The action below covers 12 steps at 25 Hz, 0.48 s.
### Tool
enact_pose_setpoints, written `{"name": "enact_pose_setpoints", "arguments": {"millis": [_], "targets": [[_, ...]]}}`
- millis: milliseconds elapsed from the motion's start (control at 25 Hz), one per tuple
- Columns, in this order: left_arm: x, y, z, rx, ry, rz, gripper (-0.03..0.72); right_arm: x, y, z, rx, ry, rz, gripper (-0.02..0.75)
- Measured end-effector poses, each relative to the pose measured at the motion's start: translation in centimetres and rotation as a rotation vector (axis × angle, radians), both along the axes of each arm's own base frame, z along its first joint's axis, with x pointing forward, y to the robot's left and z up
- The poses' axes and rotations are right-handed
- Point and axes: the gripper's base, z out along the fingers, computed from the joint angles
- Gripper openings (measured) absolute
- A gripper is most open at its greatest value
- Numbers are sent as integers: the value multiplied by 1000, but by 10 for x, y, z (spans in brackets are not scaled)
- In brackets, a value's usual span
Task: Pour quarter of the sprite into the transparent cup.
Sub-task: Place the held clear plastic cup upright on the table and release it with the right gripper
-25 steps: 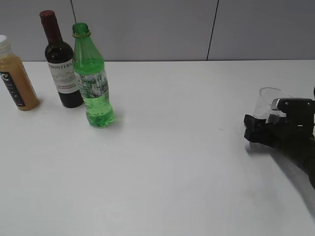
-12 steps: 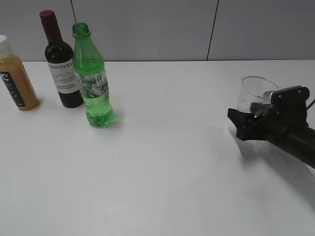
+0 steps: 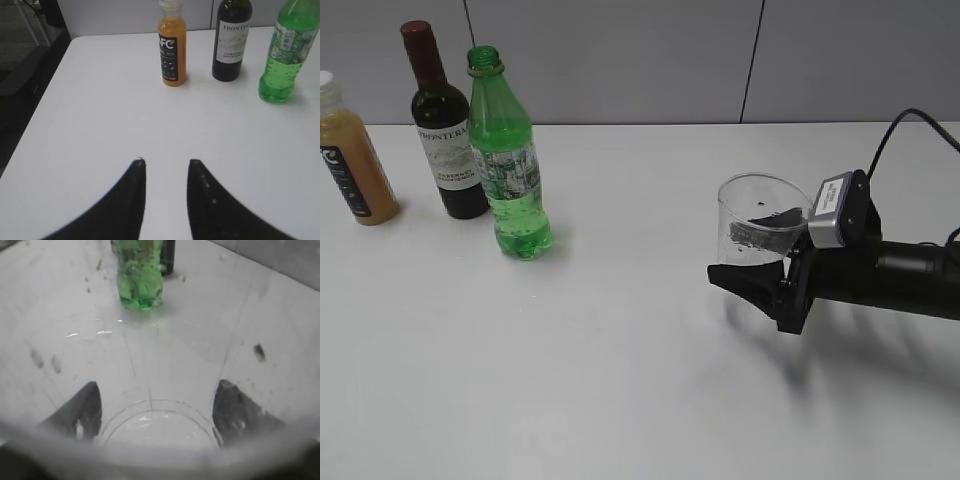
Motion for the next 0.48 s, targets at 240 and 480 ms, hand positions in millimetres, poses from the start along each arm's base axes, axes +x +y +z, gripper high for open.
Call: {"name": "enact_pose_setpoints", "arguments": {"millis": [240, 480], "targets": [[0, 0, 0, 0, 0, 0, 228, 8, 25, 10, 15, -29, 129, 527], [0, 0, 0, 0, 0, 0, 228, 11, 57, 17, 15, -84, 231, 526]]}}
